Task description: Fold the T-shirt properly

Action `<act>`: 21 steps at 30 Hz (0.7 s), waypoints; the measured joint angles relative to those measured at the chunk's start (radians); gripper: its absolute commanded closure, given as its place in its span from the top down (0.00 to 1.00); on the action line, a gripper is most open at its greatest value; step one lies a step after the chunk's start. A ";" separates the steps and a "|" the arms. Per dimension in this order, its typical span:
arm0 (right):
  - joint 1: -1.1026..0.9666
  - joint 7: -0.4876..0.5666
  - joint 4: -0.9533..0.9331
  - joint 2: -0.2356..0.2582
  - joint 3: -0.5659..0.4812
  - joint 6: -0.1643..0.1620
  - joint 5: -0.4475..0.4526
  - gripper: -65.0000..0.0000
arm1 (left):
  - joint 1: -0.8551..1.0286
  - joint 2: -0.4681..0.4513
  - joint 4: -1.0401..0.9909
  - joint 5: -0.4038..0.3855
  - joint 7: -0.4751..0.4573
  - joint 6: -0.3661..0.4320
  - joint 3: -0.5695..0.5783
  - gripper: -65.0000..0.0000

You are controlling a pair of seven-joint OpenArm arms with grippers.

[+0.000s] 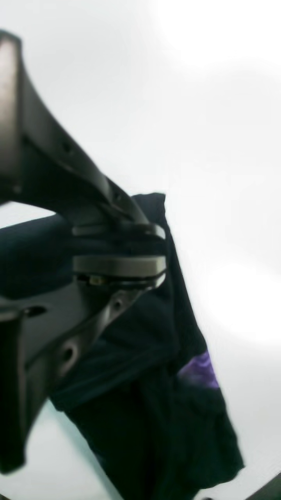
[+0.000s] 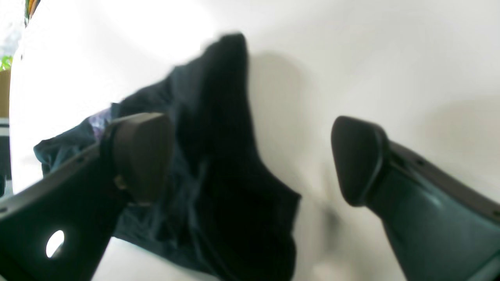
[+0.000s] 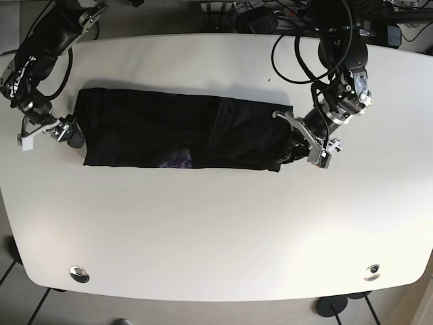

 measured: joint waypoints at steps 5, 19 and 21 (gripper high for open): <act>-0.059 0.070 -0.014 0.003 -0.082 0.012 0.035 0.92 | 0.011 0.006 -0.012 -0.003 0.003 -0.001 0.000 0.09; -0.071 0.092 0.041 -0.105 -0.226 0.000 0.021 0.04 | -0.035 0.006 -0.305 -0.021 -0.026 -0.001 0.000 0.09; -0.086 0.073 0.131 -0.112 -0.226 -0.003 -0.006 0.03 | -0.036 0.006 -0.305 -0.021 -0.026 -0.001 0.000 0.09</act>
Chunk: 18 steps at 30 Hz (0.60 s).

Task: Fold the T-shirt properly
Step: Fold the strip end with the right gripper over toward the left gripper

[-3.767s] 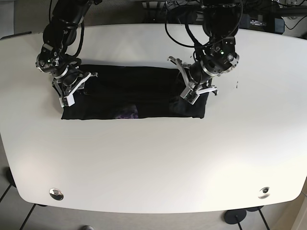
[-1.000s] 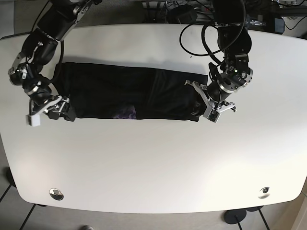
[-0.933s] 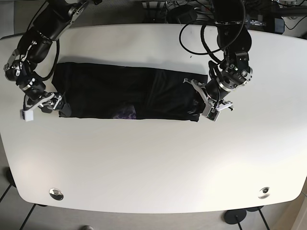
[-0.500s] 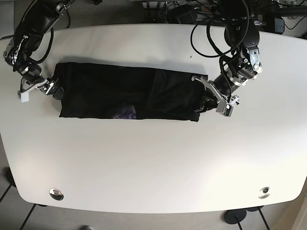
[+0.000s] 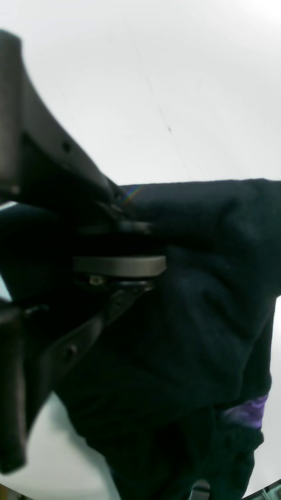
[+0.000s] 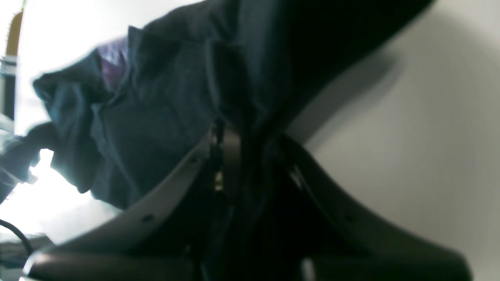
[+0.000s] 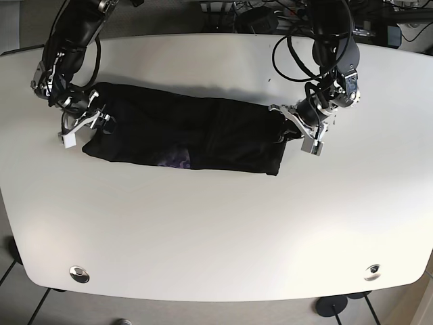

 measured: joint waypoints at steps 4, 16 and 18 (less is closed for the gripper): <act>-0.042 -0.009 0.257 -0.016 -0.007 -0.085 0.017 0.03 | 0.001 0.003 0.000 0.000 0.004 0.000 0.000 0.09; -0.080 -0.043 0.582 -0.182 -0.370 -0.143 0.006 0.03 | 0.001 0.018 0.000 -0.007 0.000 0.000 0.155 0.09; -0.077 -0.041 0.582 -0.222 -0.429 -0.143 -0.027 0.03 | 0.001 0.035 0.000 -0.003 0.001 0.000 0.159 0.09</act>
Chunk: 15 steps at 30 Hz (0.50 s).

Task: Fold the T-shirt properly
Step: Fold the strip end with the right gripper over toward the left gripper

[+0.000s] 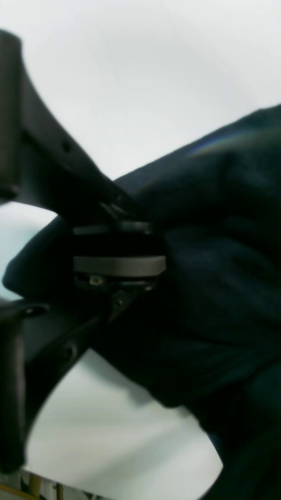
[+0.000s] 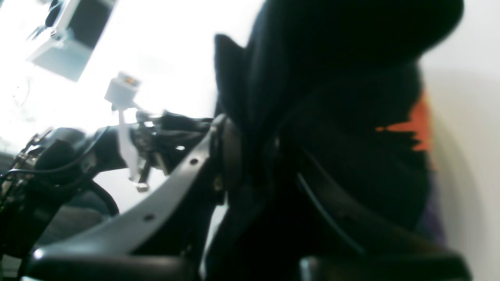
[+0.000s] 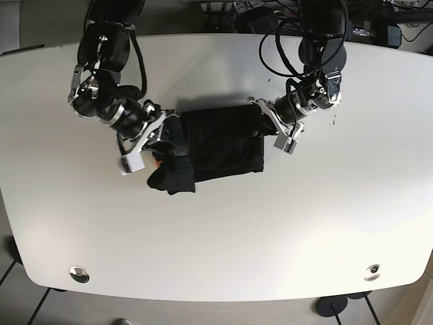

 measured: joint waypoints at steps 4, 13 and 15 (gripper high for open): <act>0.018 0.055 -0.018 -0.040 -0.182 0.000 -0.218 0.03 | 0.002 0.005 0.000 0.000 0.003 0.000 0.005 0.09; 0.145 0.286 -0.359 -0.008 -0.296 -0.004 -0.321 0.04 | 0.002 0.003 0.000 -0.002 0.003 0.000 0.003 0.09; 0.158 0.296 -0.383 -0.003 -0.296 -0.004 -0.320 0.19 | 0.002 0.003 0.000 -0.002 0.003 0.000 0.003 0.09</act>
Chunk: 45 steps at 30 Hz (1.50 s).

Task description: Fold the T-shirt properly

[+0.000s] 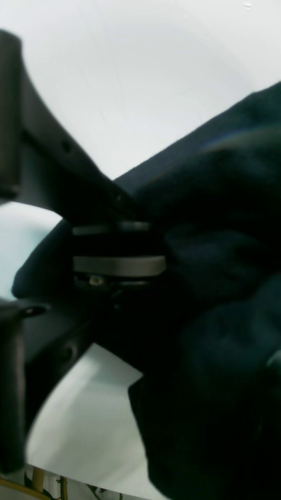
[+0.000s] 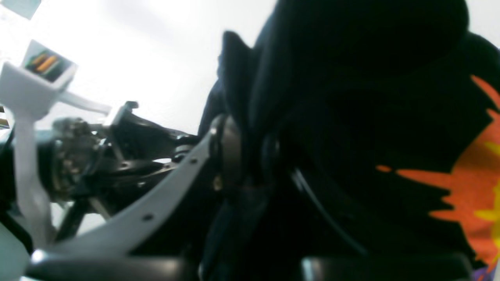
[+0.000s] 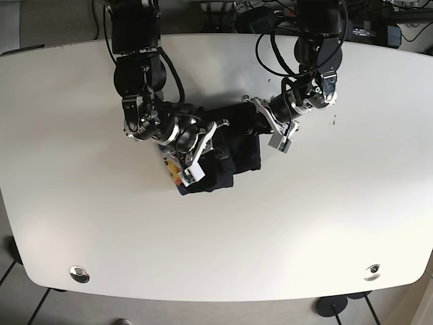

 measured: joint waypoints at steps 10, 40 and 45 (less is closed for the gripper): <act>-0.024 0.008 0.169 -0.001 -0.112 -0.007 0.011 0.80 | 0.053 0.001 0.288 0.007 0.024 -0.003 -0.101 0.09; -0.121 0.012 0.305 -0.011 0.016 0.007 0.013 0.79 | 0.029 -0.157 0.498 0.016 0.194 -0.004 0.025 0.08; 0.161 0.008 0.011 0.018 0.114 -0.007 -0.004 0.66 | 0.051 -0.082 0.497 0.019 0.199 -0.003 0.116 0.08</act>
